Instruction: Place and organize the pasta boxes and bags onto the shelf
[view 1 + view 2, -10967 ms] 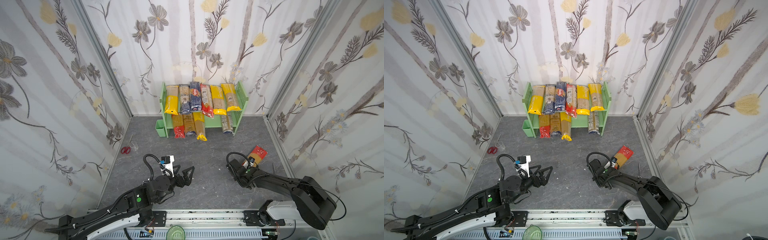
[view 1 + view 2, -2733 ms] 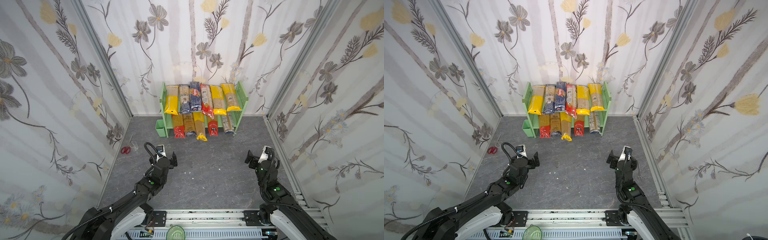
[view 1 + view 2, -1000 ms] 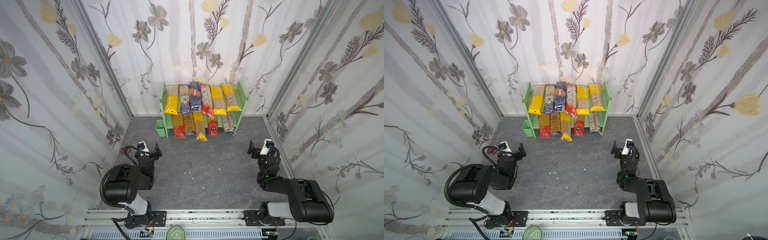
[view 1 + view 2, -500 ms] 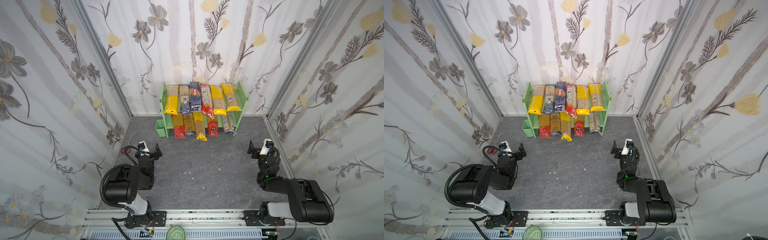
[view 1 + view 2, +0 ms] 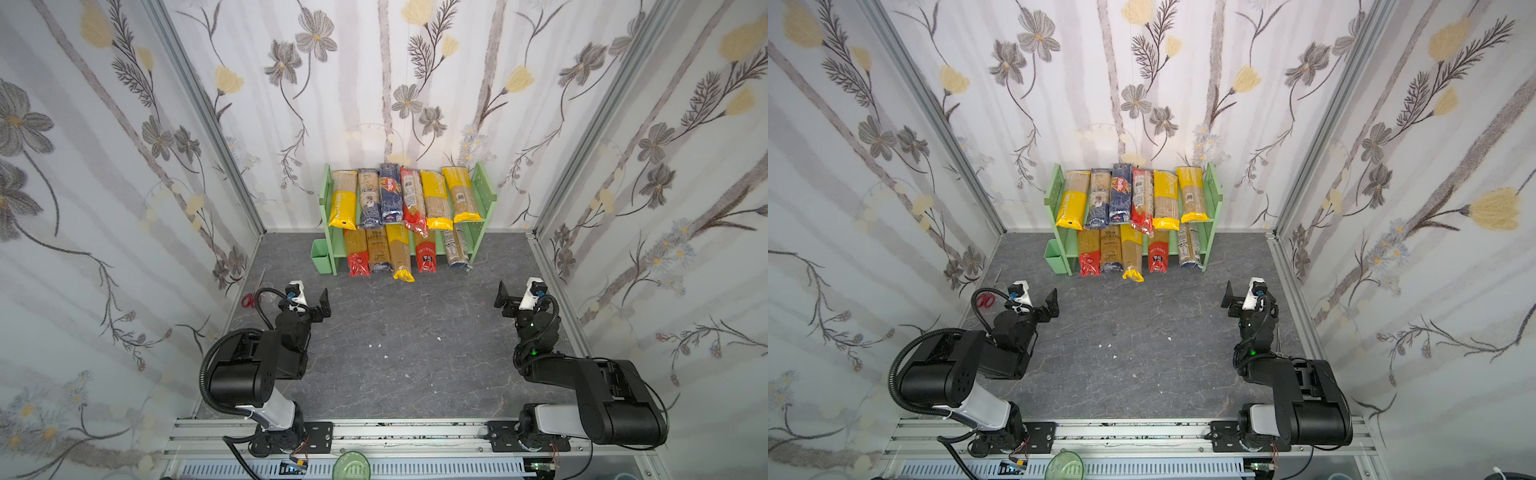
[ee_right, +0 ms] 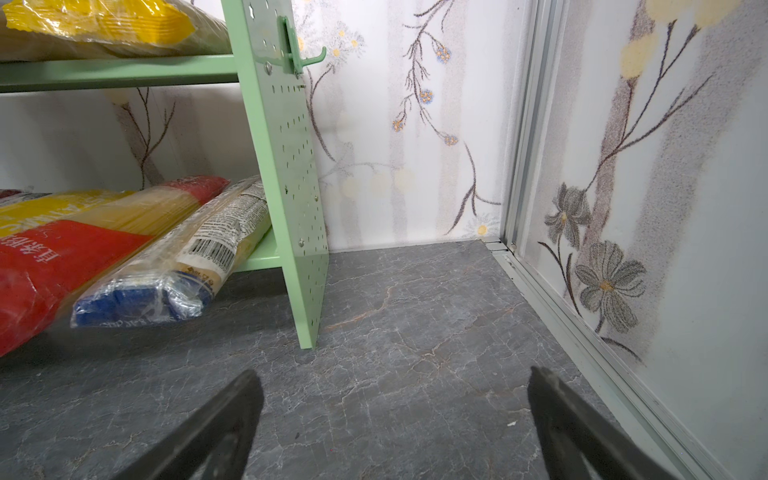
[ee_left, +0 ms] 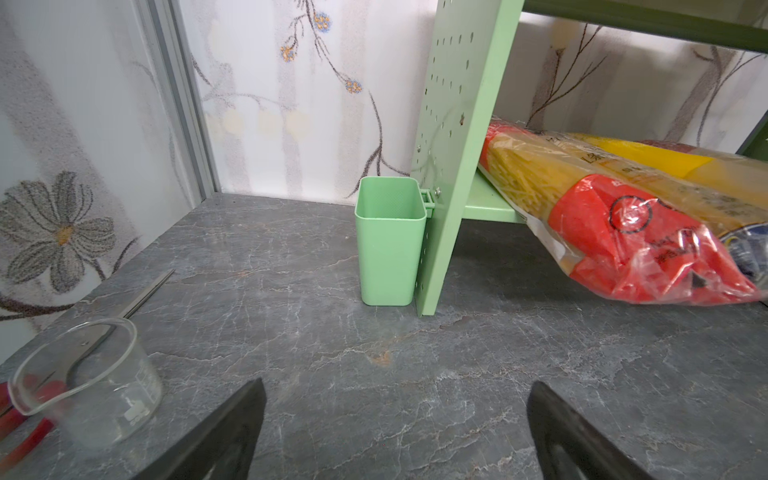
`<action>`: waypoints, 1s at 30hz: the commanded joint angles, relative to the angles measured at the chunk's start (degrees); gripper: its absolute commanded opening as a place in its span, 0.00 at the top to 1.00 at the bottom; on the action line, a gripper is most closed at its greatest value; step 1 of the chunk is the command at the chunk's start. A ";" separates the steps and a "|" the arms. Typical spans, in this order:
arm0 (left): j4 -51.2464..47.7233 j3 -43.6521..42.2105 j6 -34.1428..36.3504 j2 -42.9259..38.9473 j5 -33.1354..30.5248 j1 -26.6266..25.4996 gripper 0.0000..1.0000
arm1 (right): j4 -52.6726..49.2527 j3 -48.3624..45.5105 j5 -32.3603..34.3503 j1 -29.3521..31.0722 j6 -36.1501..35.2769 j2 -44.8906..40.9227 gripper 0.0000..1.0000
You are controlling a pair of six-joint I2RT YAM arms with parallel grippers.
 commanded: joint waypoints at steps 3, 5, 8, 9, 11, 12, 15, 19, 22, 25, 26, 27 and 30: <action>1.17 0.38 0.38 0.07 0.14 0.14 0.00 | 2.35 0.35 0.95 0.12 -1.25 -0.08 0.00; 1.21 0.36 0.38 0.11 0.16 0.09 0.00 | 2.30 0.36 1.12 0.21 -1.33 -0.08 0.00; 1.15 0.33 0.54 0.11 0.38 0.09 0.00 | 2.25 0.37 1.13 0.56 -1.68 -0.08 0.00; 1.16 0.29 0.66 0.11 0.69 0.08 0.00 | 2.18 0.41 1.15 0.56 -1.75 -0.08 0.00; 1.08 0.33 1.03 0.10 1.46 0.05 0.00 | 2.19 0.46 1.13 0.56 -1.68 -0.08 0.00; 1.06 0.28 1.07 0.08 1.47 0.09 0.00 | 2.30 0.42 1.13 0.56 -1.66 -0.08 0.00; 1.07 0.36 1.04 0.10 1.46 0.08 0.00 | 2.24 0.36 1.14 0.56 -1.74 -0.08 0.00; 1.10 0.31 1.01 0.08 1.46 0.07 0.00 | 2.23 0.38 1.11 0.56 -1.69 -0.08 0.00; 1.08 0.29 1.00 0.04 1.48 0.10 0.00 | 2.26 0.43 1.13 0.56 -1.68 -0.08 0.00; 1.08 0.31 1.04 0.11 1.48 0.09 0.00 | 2.26 0.35 1.15 0.56 -1.68 -0.08 0.00; 1.08 0.30 1.00 0.11 1.46 0.07 0.00 | 2.26 0.40 1.13 0.56 -1.65 -0.08 0.00; 1.07 0.31 1.04 0.10 1.45 0.10 0.00 | 2.26 0.42 1.13 0.56 -1.68 -0.08 0.00; 1.06 0.28 1.04 0.04 1.47 0.08 0.00 | 2.26 0.41 1.17 0.59 -1.69 -0.08 0.00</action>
